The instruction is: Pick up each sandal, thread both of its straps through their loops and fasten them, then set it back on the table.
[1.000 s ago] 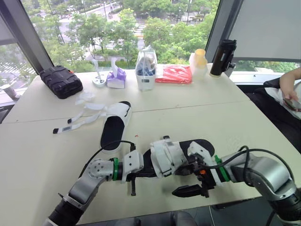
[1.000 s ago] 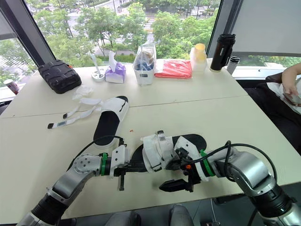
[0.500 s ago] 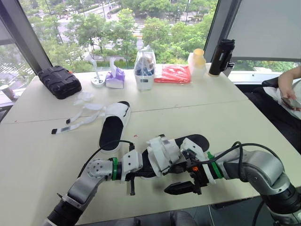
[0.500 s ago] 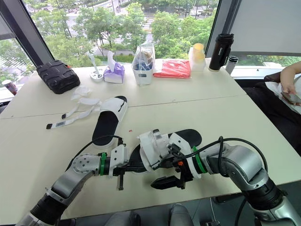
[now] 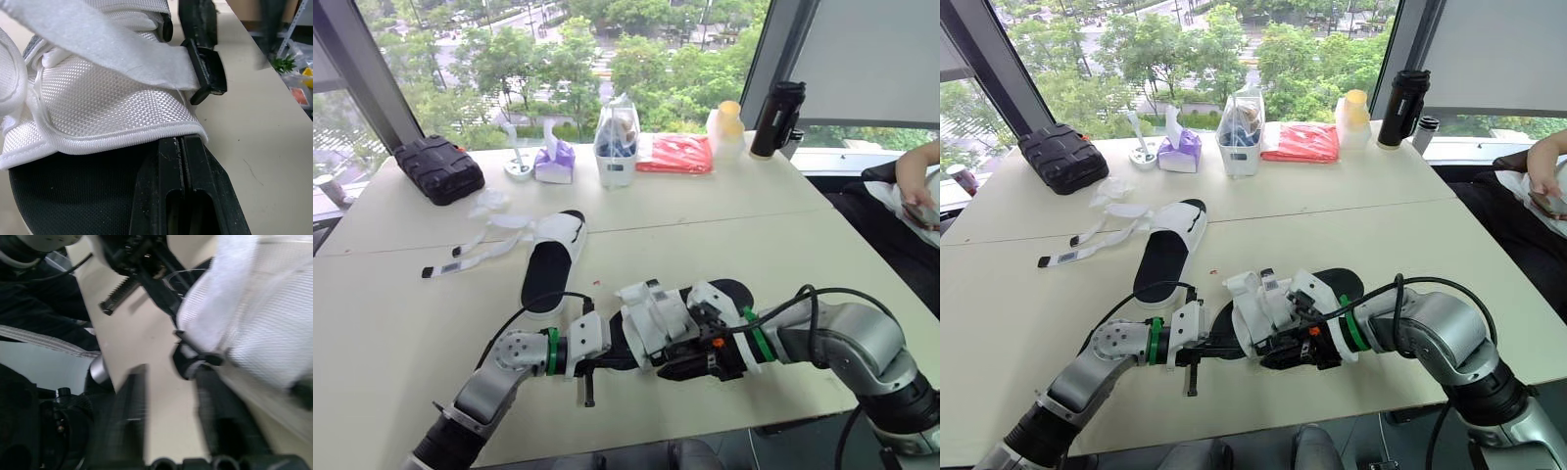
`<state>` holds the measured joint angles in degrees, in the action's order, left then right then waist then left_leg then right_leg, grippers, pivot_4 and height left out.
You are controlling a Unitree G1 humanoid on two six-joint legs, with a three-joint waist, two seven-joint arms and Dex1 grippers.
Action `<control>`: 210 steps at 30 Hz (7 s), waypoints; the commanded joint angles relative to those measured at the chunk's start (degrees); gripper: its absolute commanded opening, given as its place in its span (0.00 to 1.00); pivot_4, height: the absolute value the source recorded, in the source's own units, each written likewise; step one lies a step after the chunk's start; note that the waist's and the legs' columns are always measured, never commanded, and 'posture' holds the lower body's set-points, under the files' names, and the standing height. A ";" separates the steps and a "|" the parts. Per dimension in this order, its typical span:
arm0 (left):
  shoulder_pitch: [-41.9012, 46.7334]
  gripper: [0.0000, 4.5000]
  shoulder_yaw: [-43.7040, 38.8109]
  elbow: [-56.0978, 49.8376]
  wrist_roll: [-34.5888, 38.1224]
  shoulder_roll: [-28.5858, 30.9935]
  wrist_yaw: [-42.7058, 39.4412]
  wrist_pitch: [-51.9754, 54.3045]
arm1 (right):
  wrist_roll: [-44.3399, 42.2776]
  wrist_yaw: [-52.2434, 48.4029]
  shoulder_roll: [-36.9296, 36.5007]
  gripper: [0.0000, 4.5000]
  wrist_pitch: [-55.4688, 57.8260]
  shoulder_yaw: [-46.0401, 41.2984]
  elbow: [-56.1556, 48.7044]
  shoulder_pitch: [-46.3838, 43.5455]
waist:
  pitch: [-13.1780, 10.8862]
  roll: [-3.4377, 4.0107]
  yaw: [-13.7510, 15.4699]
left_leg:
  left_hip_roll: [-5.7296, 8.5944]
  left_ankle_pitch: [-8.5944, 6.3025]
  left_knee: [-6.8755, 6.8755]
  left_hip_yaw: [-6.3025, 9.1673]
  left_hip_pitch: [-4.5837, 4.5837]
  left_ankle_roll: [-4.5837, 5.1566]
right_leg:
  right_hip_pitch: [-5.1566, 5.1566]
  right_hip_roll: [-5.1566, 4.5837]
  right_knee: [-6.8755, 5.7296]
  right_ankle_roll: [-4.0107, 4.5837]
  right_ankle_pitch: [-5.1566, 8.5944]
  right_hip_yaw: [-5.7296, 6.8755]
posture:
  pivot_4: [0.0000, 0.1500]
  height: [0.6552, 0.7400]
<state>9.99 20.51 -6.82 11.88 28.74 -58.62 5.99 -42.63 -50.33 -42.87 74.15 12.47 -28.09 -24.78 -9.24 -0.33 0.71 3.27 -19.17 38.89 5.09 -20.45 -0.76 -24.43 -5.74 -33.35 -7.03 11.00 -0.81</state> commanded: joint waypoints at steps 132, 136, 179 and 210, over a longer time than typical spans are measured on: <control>-1.96 0.00 3.92 0.51 -2.68 0.89 0.42 5.43 | -2.60 -5.72 8.05 0.01 0.70 -7.30 7.82 -21.21 | -0.02 0.19 -0.17 | 0.17 -0.38 0.04 -0.07 -0.03 0.11 | -0.09 -0.15 -0.05 -0.32 0.03 -0.08 | 1.00 1.00; -1.38 0.00 4.40 0.76 -2.98 1.23 -0.15 5.46 | 0.45 -5.48 7.00 0.01 -3.32 -4.16 11.24 -20.02 | -0.04 0.22 -0.19 | 0.15 -0.37 0.04 -0.09 -0.05 0.11 | -0.13 -0.14 -0.08 -0.31 0.03 -0.09 | 1.00 1.00; -3.05 0.00 4.76 -0.45 -4.27 1.46 1.05 5.16 | 36.12 -5.18 15.10 0.44 -45.32 7.38 56.88 -29.19 | 0.05 0.36 -1.28 | 0.19 -0.27 0.02 -0.08 0.09 -0.05 | -0.04 -0.11 -0.16 -0.25 -0.02 -0.13 | 1.00 1.00; -1.21 0.00 -16.18 -12.74 13.38 12.32 -1.46 17.33 | 53.59 0.33 -8.89 0.44 -120.71 -2.87 37.93 3.27 | -0.48 0.41 -1.45 | -0.02 -0.25 0.07 -0.26 0.10 -0.06 | -0.08 0.20 -0.17 -0.23 0.00 -0.30 | 1.00 1.00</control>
<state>8.04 7.04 -16.66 22.59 40.65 -60.03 21.76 9.77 -51.50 -52.38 -41.47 9.25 9.26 -20.41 -9.72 0.09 -0.74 3.26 -19.42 38.96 4.83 -20.35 -0.82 -24.50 -5.55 -33.51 -7.27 11.00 -1.12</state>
